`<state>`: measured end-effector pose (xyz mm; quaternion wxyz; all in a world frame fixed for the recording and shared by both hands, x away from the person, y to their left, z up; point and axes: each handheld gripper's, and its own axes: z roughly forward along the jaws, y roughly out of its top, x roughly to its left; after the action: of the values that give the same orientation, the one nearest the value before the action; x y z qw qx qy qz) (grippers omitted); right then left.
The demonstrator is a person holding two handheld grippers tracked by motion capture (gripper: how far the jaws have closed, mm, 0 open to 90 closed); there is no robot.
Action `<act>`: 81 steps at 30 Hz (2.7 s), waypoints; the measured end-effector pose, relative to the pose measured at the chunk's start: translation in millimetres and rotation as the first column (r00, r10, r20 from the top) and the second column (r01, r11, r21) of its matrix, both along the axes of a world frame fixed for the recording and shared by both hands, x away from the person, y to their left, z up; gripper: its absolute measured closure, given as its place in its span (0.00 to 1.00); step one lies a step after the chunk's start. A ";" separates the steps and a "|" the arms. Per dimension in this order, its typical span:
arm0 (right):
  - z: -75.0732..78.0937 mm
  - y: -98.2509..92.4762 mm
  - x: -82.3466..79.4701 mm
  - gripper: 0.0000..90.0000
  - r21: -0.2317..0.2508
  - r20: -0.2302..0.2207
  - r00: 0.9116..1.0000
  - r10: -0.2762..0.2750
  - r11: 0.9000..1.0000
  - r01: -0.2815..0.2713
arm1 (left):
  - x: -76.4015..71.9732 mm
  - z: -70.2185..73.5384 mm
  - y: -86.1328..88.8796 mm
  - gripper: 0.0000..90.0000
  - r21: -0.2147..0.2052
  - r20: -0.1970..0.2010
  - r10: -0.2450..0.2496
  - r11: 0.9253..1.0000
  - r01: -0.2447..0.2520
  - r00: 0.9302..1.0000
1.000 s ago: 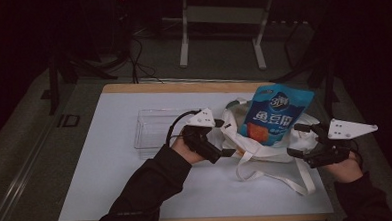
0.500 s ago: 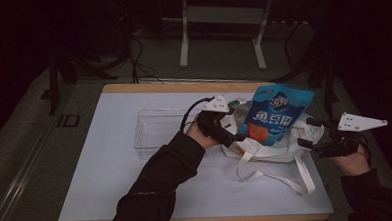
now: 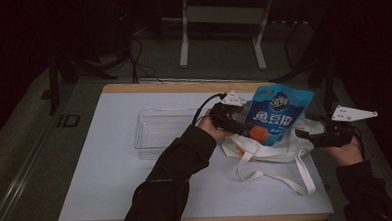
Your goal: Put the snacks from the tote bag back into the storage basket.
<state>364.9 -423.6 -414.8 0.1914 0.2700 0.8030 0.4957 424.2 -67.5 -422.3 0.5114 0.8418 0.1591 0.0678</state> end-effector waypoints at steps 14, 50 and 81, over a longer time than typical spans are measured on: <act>-8.6 13.7 17.7 0.29 0.021 -0.028 0.999 0.043 0.999 -0.043 | 10.3 -1.7 -31.1 0.49 0.003 -0.024 0.033 0.999 -0.033 0.999; -10.8 42.2 36.1 0.84 0.009 -0.022 0.998 0.065 0.998 -0.065 | 13.8 -0.9 -51.0 0.96 -0.034 0.037 -0.028 0.999 0.029 0.999; 44.4 47.1 22.9 0.92 0.003 0.008 0.994 0.113 0.994 -0.113 | 6.7 54.0 -37.9 1.00 -0.038 0.083 -0.124 0.991 0.127 0.989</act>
<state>387.8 -376.5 -370.4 0.1656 0.2226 0.8153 0.5082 431.0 -105.3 -368.3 0.5388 0.8354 0.0866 0.0659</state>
